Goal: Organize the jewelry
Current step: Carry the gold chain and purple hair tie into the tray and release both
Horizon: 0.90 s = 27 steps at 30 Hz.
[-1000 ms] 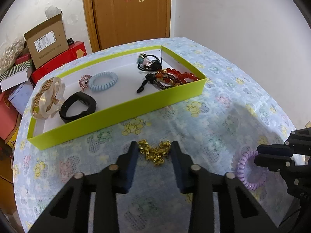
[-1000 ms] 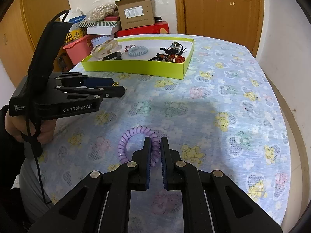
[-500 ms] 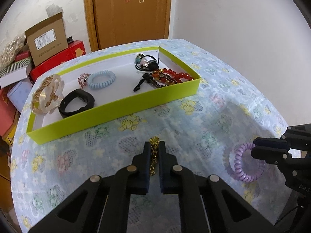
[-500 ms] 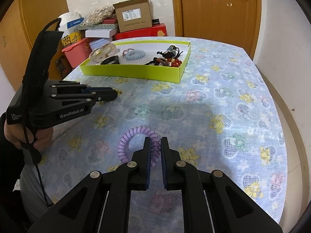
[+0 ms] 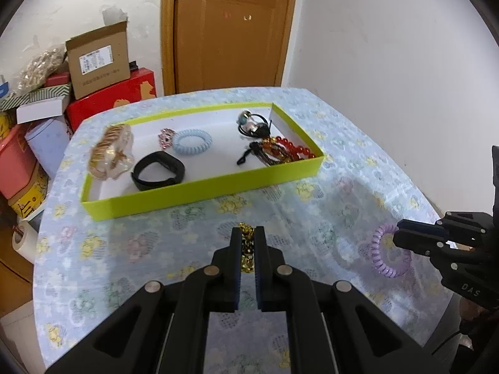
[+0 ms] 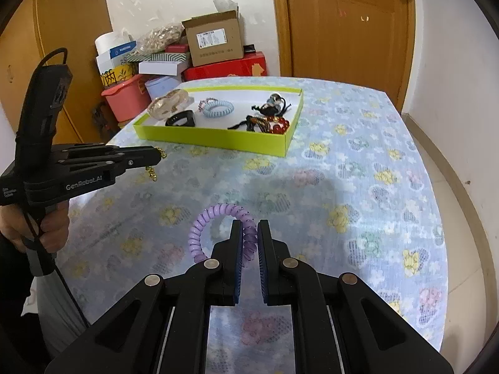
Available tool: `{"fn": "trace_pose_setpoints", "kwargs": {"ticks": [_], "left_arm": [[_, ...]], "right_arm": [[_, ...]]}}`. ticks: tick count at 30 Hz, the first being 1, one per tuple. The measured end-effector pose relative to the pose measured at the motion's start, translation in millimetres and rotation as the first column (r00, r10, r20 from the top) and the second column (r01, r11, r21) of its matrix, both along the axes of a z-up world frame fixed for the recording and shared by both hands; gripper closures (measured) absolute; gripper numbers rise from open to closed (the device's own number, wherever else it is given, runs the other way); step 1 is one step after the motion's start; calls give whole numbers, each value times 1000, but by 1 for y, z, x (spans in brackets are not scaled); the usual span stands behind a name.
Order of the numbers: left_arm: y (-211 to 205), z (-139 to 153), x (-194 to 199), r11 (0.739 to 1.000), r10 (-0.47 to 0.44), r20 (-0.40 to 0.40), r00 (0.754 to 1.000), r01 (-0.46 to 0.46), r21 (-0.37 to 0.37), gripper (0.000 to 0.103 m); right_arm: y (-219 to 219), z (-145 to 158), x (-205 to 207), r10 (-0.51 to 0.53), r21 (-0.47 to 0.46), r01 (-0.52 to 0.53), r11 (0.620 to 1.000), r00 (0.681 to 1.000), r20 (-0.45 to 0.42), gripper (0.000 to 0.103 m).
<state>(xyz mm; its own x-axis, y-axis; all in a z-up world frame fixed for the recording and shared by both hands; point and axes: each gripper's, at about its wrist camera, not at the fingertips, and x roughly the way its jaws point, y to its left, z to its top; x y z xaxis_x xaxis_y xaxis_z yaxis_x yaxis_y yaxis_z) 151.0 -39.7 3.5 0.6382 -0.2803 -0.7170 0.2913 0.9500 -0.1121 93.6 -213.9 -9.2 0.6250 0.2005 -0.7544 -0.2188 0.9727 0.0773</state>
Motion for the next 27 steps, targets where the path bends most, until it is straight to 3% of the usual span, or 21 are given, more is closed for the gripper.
{"fn": "trace_pose_setpoints", "kwargs": {"ticks": [16, 27], "left_arm": [[19, 27, -1, 997, 61, 28, 998, -60, -42, 96], [20, 37, 32, 998, 61, 43, 997, -60, -37, 96]], "right_arm": [[9, 21, 18, 15, 14, -16, 1000, 999, 42, 94], [7, 38, 57, 4, 11, -5, 1000, 996, 86, 94]]}}
